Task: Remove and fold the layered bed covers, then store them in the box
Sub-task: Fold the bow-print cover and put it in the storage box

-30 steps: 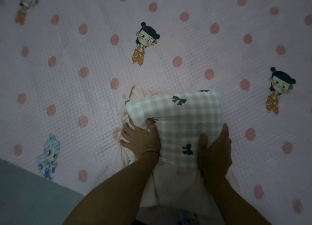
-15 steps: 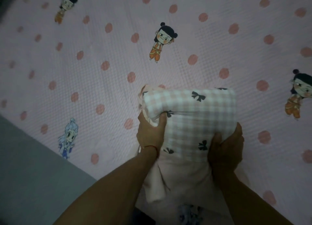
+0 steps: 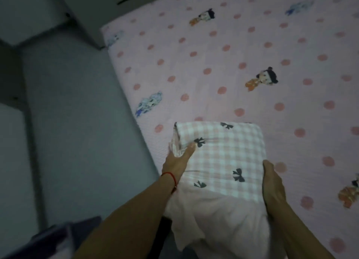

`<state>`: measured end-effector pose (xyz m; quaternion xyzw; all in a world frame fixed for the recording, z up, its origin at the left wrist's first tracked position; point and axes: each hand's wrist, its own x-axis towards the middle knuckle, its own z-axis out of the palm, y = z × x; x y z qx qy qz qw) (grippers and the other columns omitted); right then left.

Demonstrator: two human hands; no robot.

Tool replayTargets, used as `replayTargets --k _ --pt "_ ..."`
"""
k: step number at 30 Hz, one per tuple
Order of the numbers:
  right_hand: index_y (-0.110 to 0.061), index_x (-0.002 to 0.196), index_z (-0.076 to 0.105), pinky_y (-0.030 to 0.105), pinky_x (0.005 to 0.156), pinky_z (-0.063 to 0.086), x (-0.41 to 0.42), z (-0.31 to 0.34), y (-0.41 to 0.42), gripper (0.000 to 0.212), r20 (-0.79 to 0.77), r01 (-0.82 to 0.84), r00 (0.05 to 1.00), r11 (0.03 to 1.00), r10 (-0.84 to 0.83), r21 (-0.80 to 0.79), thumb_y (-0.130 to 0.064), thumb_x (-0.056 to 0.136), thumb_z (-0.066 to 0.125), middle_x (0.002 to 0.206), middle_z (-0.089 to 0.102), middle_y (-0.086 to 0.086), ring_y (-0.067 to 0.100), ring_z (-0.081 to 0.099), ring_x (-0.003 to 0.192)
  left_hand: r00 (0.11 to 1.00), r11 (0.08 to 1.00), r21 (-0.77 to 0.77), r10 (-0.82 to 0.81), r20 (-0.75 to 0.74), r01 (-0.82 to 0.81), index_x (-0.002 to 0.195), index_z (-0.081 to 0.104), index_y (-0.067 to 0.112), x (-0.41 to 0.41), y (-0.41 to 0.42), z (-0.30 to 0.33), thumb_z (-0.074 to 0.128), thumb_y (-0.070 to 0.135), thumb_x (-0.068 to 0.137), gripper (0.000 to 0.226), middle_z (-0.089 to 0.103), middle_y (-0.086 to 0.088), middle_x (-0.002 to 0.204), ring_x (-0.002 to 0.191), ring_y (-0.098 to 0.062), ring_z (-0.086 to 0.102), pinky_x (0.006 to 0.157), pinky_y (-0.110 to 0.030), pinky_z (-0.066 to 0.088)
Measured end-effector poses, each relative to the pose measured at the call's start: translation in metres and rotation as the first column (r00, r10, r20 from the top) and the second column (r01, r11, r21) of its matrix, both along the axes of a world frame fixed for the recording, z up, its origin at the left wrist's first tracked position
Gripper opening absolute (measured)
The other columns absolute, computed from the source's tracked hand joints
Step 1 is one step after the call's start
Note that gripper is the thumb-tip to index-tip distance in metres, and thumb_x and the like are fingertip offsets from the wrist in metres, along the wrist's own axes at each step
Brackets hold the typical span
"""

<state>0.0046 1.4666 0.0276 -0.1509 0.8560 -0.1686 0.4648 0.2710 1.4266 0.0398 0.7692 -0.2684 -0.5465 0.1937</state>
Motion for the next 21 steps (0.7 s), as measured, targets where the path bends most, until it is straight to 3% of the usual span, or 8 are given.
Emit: replayTargets --k 4,7,11,13,14,15,18,21 --pt "-0.019 0.127 0.064 0.046 0.102 0.044 0.098 0.041 0.004 0.082 0.03 -0.392 0.919 0.919 0.393 -0.044 -0.079 0.089 0.024 0.131 0.063 0.016 0.037 0.059 0.112 0.942 0.942 -0.039 0.333 -0.036 -0.334 0.122 0.068 0.04 0.091 0.094 0.039 0.066 0.091 0.057 0.083 0.068 0.013 0.123 0.114 -0.012 0.063 0.103 -0.033 0.048" --pt "-0.021 0.121 0.065 0.053 0.101 0.047 0.18 0.049 0.014 0.093 0.049 -0.645 0.762 0.763 0.646 -0.026 -0.089 0.079 0.018 0.122 0.065 0.016 0.037 0.061 0.105 0.8 0.797 -0.061 0.598 -0.05 -0.601 0.111 0.07 0.034 0.154 0.172 0.068 0.07 0.076 0.07 0.059 0.067 0.018 0.104 0.101 -0.007 0.064 0.09 -0.027 0.046" --pt "-0.024 0.117 0.062 0.053 0.103 0.046 0.313 0.067 0.056 0.084 0.074 -0.927 0.348 0.355 0.934 -0.119 -0.082 0.076 0.016 0.118 0.066 0.01 0.033 0.062 0.104 0.455 0.45 -0.079 0.888 -0.065 -0.89 0.124 0.067 0.032 0.216 0.305 0.088 0.076 0.079 0.061 0.079 0.066 0.013 0.125 0.117 -0.012 0.062 0.104 -0.035 0.049" --pt "-0.024 0.106 0.062 0.047 0.102 0.045 0.381 0.094 0.097 0.064 0.094 -0.971 0.153 0.168 0.984 -0.171 -0.069 0.09 0.02 0.119 0.067 0.013 0.03 0.061 0.102 0.244 0.235 -0.081 0.961 -0.13 -0.969 0.121 0.068 0.031 0.231 0.378 0.098 0.079 0.07 0.066 0.068 0.069 0.008 0.12 0.114 -0.017 0.065 0.103 -0.041 0.051" --pt "-0.025 0.106 0.06 0.045 0.102 0.043 0.425 0.106 0.131 0.053 0.07 -0.978 0.002 0.016 0.998 -0.207 -0.061 0.098 0.022 0.124 0.065 0.015 0.03 0.059 0.104 0.091 0.082 -0.067 0.983 -0.16 -0.994 0.12 0.068 0.031 0.239 0.43 0.102 0.08 0.071 0.064 0.07 0.07 0.006 0.118 0.112 -0.02 0.066 0.102 -0.043 0.052" --pt "-0.024 0.112 0.06 0.044 0.102 0.041 0.441 0.108 0.145 0.049 0.041 -0.977 -0.062 -0.053 0.997 -0.207 -0.055 0.102 0.023 0.129 0.062 0.017 0.03 0.056 0.107 0.009 0.002 -0.043 0.984 -0.178 -0.999 0.12 0.068 0.031 0.239 0.447 0.106 0.082 0.074 0.059 0.076 0.07 0.004 0.118 0.11 -0.022 0.067 0.099 -0.044 0.054" --pt "-0.015 0.133 0.06 0.043 0.102 0.039 0.509 0.128 0.219 0.063 0.007 -0.941 -0.276 -0.269 0.961 -0.203 -0.058 0.102 0.026 0.138 0.059 0.018 0.033 0.055 0.116 -0.227 -0.232 0.003 0.948 -0.222 -0.973 0.111 0.067 0.032 0.241 0.532 0.115 0.078 0.076 0.063 0.066 0.071 0.001 0.109 0.095 -0.021 0.07 0.08 -0.035 0.06" --pt "-0.012 0.14 0.055 0.041 0.105 0.036 0.559 0.149 0.284 0.067 -0.029 -0.887 -0.424 -0.421 0.905 -0.191 -0.06 0.102 0.026 0.143 0.055 0.018 0.035 0.053 0.126 -0.341 -0.339 0.062 0.886 -0.314 -0.939 0.117 0.067 0.031 0.254 0.597 0.119 0.077 0.083 0.055 0.081 0.073 -0.006 0.114 0.096 -0.028 0.073 0.087 -0.044 0.06"
